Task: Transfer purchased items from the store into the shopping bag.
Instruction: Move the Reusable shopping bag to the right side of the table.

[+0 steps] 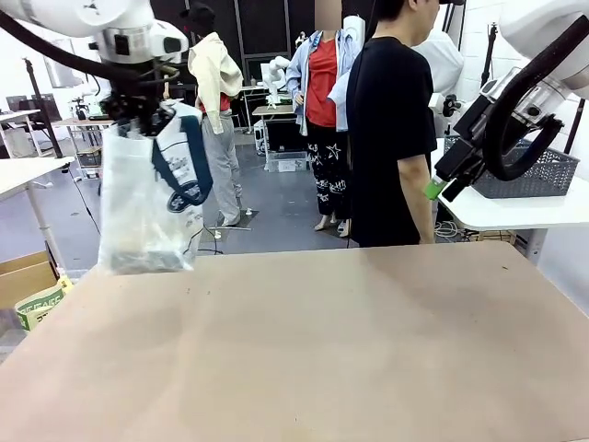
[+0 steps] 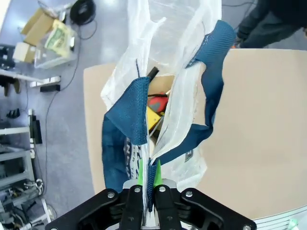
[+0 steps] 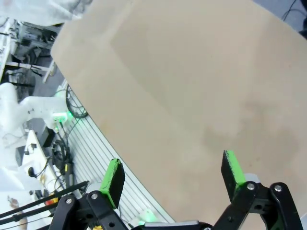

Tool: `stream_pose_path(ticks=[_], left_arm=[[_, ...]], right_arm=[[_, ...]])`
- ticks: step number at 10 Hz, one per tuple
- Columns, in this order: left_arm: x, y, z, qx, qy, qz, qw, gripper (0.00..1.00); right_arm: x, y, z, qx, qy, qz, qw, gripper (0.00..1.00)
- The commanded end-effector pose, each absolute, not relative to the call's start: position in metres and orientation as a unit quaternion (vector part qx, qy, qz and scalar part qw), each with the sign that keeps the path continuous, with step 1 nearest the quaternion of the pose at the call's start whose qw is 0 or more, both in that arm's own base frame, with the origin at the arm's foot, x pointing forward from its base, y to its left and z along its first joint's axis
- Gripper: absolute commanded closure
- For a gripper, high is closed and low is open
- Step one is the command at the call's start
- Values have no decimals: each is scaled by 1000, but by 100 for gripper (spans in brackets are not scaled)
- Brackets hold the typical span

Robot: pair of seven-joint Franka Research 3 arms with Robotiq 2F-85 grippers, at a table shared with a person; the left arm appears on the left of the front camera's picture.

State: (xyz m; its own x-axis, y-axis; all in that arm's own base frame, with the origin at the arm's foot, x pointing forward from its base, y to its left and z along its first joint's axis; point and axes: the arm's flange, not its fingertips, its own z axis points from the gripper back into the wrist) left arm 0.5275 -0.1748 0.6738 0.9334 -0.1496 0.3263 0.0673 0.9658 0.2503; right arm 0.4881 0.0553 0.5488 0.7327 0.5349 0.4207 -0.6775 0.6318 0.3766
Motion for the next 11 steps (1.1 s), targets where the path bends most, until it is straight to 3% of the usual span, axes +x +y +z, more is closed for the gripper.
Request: stream_pose_path(ticks=[1, 3, 6, 11], left_arm=[[514, -132, 665, 128, -171, -13, 977, 100], [510, -89, 647, 153, -170, 5, 974, 100], [503, -51, 611, 126, -194, -26, 972, 100], [500, -35, 558, 102, -219, -42, 969, 100]], right_arm=[[487, 58, 550, 264, -132, 334, 895, 0], [487, 58, 550, 264, -132, 334, 895, 0], [487, 58, 550, 264, -132, 334, 895, 0], [487, 58, 550, 264, -132, 334, 895, 0]])
